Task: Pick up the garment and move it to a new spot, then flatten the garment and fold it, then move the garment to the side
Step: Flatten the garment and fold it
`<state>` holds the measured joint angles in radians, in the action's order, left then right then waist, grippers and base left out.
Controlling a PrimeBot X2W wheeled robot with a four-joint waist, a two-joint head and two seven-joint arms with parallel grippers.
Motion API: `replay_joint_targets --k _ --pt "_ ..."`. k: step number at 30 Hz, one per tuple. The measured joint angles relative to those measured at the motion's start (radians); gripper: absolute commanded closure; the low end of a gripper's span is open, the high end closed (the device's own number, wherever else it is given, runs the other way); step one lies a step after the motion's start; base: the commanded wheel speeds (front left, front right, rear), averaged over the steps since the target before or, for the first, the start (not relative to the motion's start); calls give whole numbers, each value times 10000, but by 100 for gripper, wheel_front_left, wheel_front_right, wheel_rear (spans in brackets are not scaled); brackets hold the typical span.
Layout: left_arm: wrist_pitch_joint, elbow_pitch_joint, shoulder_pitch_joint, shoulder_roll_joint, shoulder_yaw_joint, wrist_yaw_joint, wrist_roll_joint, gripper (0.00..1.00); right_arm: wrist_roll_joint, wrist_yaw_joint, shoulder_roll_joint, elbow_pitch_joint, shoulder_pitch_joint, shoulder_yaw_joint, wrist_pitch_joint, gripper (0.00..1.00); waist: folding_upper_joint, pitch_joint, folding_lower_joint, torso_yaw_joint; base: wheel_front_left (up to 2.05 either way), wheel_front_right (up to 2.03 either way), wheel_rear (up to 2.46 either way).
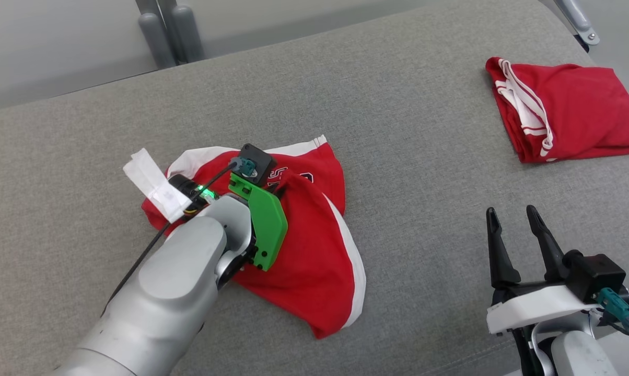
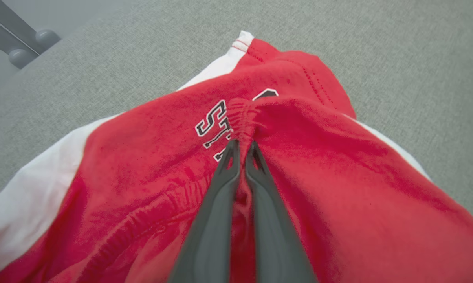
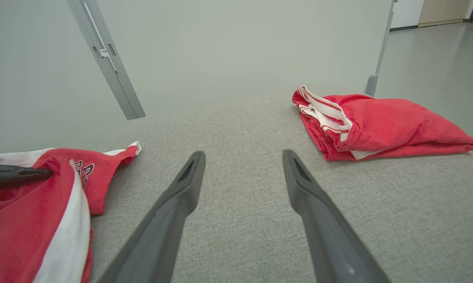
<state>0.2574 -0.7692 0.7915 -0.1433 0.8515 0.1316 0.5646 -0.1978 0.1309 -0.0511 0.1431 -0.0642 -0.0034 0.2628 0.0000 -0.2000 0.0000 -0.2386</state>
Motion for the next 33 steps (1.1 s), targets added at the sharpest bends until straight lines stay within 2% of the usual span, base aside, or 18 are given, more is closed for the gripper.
replay_joint_targets --k 3,14,18,21,23,26,28,30,33 --pt "-802 174 121 146 -397 -268 169 100 0 0 2 2 21 -67 0 0 0 103 0 111 0 0 0" --pt "-4725 1120 864 740 -1870 -1776 431 100 73 0 2 35 206 -278 0 0 0 443 0 440 0 0 0" --pt "-5154 1647 829 849 -2610 -2242 508 100 73 0 -29 42 258 -286 0 0 0 560 0 540 0 0 0" --pt "-5191 3022 310 924 -3789 -2569 362 100 73 0 -96 35 296 -351 0 0 0 626 0 647 0 0 0" --pt "-5200 3712 -328 930 -4335 -2629 63 100 73 0 -165 31 345 -391 0 0 0 668 0 725 0 0 0" --pt "-5200 4667 -1657 926 -4861 -2633 454 100 77 0 -205 48 402 -384 0 0 0 790 0 805 0 0 0" --pt "-5198 5221 -2535 932 -4997 -2591 660 81 77 0 -238 48 493 -441 0 0 0 872 0 875 0 0 0" --pt "-5202 5990 -3649 938 -5108 -2359 861 71 77 0 -263 46 681 -495 0 0 0 960 0 980 0 0 0" --pt "-5218 6619 -5327 940 -5116 -1914 882 62 75 0 -291 19 871 -635 0 0 0 1036 0 1193 0 0 0"
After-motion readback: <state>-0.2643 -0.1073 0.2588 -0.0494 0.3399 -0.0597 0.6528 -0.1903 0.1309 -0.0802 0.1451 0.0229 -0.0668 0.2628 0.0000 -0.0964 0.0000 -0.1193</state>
